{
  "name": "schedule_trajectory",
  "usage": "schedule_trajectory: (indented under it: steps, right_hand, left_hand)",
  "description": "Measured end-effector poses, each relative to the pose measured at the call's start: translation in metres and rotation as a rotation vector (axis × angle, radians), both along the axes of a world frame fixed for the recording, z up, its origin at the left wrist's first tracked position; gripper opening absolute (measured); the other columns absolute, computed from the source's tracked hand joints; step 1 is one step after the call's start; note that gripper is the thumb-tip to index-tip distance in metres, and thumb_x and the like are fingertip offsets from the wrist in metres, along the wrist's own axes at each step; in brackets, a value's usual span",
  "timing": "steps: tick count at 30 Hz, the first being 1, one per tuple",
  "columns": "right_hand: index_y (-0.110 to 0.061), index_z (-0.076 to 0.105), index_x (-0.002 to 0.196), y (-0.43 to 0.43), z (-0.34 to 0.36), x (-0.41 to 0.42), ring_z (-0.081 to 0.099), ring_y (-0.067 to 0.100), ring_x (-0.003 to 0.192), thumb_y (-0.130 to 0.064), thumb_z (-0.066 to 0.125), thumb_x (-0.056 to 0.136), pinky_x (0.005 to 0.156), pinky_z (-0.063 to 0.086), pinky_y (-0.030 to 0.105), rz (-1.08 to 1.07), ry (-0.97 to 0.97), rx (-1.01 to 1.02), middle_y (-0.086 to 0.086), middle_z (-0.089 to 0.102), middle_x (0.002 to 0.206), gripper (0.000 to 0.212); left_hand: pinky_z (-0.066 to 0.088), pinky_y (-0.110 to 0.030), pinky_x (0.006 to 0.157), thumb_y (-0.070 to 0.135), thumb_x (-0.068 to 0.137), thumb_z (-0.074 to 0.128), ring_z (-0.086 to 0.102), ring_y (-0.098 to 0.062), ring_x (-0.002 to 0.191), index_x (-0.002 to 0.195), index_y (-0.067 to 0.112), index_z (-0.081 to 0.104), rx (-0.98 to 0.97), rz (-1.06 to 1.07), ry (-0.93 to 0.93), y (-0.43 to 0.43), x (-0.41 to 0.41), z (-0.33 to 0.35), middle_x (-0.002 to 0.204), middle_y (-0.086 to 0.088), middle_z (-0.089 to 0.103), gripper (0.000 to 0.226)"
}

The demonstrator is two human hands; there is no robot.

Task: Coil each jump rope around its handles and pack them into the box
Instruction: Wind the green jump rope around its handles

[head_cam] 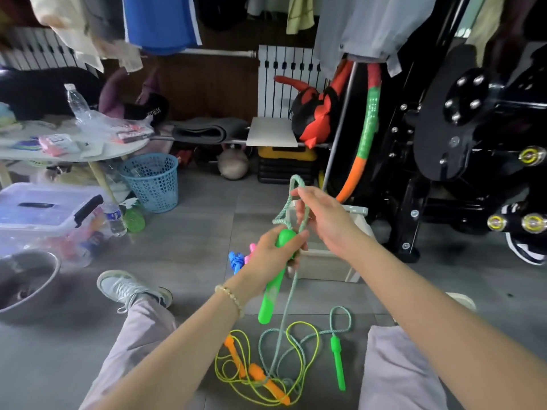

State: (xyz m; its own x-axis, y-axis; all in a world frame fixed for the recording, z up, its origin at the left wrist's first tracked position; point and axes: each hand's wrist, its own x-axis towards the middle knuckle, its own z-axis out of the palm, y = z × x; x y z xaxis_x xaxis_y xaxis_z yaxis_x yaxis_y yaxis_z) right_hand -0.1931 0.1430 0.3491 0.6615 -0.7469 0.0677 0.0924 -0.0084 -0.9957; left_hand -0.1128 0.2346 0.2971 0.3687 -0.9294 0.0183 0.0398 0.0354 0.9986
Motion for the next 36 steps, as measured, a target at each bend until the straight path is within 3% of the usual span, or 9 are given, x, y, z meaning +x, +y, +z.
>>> schedule_trajectory:
  steps: [4, 7, 11, 15, 19, 22, 26, 30, 36]
  right_hand:
    - [-0.007, 0.058, 0.121, 0.015, -0.020, -0.002, 0.065, 0.021, 0.097, -0.042, 0.034, 0.098, 0.083, 0.050, 0.029, 0.159, -0.054, 0.262, 0.007, 0.068, 0.104, 0.048]
    - [-0.011, 0.059, 0.112, 0.035, -0.038, -0.011, 0.065, 0.011, 0.077, -0.040, 0.032, 0.097, 0.076, 0.050, 0.022, 0.299, 0.084, 0.276, -0.002, 0.070, 0.083, 0.043]
    - [-0.006, 0.060, 0.100, 0.037, -0.058, -0.040, 0.053, 0.010, 0.064, -0.020, 0.043, 0.098, 0.077, 0.045, 0.022, 0.392, 0.344, -0.066, -0.001, 0.054, 0.066, 0.022]
    - [-0.007, 0.061, 0.096, 0.027, -0.043, -0.042, 0.043, 0.003, 0.047, -0.014, 0.041, 0.099, 0.061, 0.044, 0.019, 0.141, 0.284, -0.043, 0.001, 0.040, 0.061, 0.021]
    - [-0.012, 0.063, 0.094, 0.020, -0.009, -0.022, 0.042, 0.009, 0.053, -0.016, 0.042, 0.100, 0.061, 0.046, 0.021, 0.057, 0.098, -0.050, -0.002, 0.043, 0.062, 0.022]
    - [-0.013, 0.064, 0.095, 0.018, 0.005, -0.007, 0.047, 0.013, 0.060, -0.017, 0.044, 0.099, 0.071, 0.048, 0.028, 0.020, 0.031, -0.060, 0.000, 0.048, 0.066, 0.020]
    - [-0.018, 0.064, 0.096, 0.018, 0.001, 0.002, 0.060, 0.012, 0.079, -0.026, 0.045, 0.098, 0.077, 0.051, 0.028, -0.045, -0.022, -0.007, -0.001, 0.063, 0.085, 0.020]
    - [-0.017, 0.063, 0.100, 0.028, -0.028, -0.003, 0.066, 0.012, 0.085, -0.043, 0.040, 0.091, 0.077, 0.051, 0.027, 0.116, -0.102, 0.260, -0.003, 0.072, 0.091, 0.036]
    - [-0.005, 0.059, 0.102, 0.049, -0.064, -0.032, 0.060, 0.003, 0.068, -0.017, 0.035, 0.101, 0.079, 0.051, 0.016, 0.357, 0.267, 0.003, 0.001, 0.062, 0.073, 0.027]
  left_hand:
    - [0.044, -0.018, 0.048, 0.021, 0.094, 0.057, 0.052, -0.006, 0.047, 0.084, 0.013, 0.058, -0.122, 0.100, 0.085, 0.000, 0.015, 0.029, 0.056, 0.009, 0.058, 0.014]
    - [0.045, -0.019, 0.047, 0.020, 0.093, 0.059, 0.051, -0.008, 0.048, 0.081, 0.014, 0.057, -0.173, 0.219, 0.100, 0.000, 0.034, 0.045, 0.058, 0.006, 0.058, 0.014]
    - [0.047, -0.018, 0.049, 0.019, 0.094, 0.058, 0.050, -0.007, 0.049, 0.084, 0.013, 0.057, -0.235, 0.413, 0.169, 0.004, 0.068, 0.057, 0.062, 0.005, 0.057, 0.012]
    - [0.050, -0.018, 0.049, 0.023, 0.095, 0.057, 0.058, -0.004, 0.048, 0.088, 0.010, 0.058, -0.084, 0.360, 0.139, 0.015, 0.066, 0.036, 0.073, -0.003, 0.063, 0.014]
    - [0.051, -0.020, 0.047, 0.020, 0.096, 0.053, 0.062, -0.009, 0.047, 0.099, 0.011, 0.055, 0.075, 0.149, 0.210, 0.023, 0.024, 0.003, 0.076, -0.008, 0.053, 0.009]
    - [0.050, -0.020, 0.048, 0.016, 0.096, 0.054, 0.062, -0.011, 0.050, 0.117, 0.006, 0.055, 0.070, -0.005, 0.187, 0.022, -0.002, -0.012, 0.085, -0.007, 0.060, 0.024]
    - [0.049, -0.023, 0.052, 0.019, 0.094, 0.058, 0.058, -0.011, 0.049, 0.085, 0.006, 0.057, -0.014, 0.067, 0.021, 0.016, -0.003, 0.003, 0.062, 0.000, 0.062, 0.016]
    - [0.049, -0.025, 0.056, 0.025, 0.093, 0.060, 0.055, -0.009, 0.050, 0.081, 0.013, 0.059, -0.095, 0.258, 0.018, 0.004, 0.023, 0.036, 0.061, 0.004, 0.059, 0.016]
    - [0.051, -0.017, 0.053, 0.017, 0.096, 0.055, 0.056, -0.006, 0.051, 0.085, 0.010, 0.057, -0.212, 0.359, 0.232, -0.005, 0.057, 0.073, 0.069, 0.000, 0.059, 0.013]
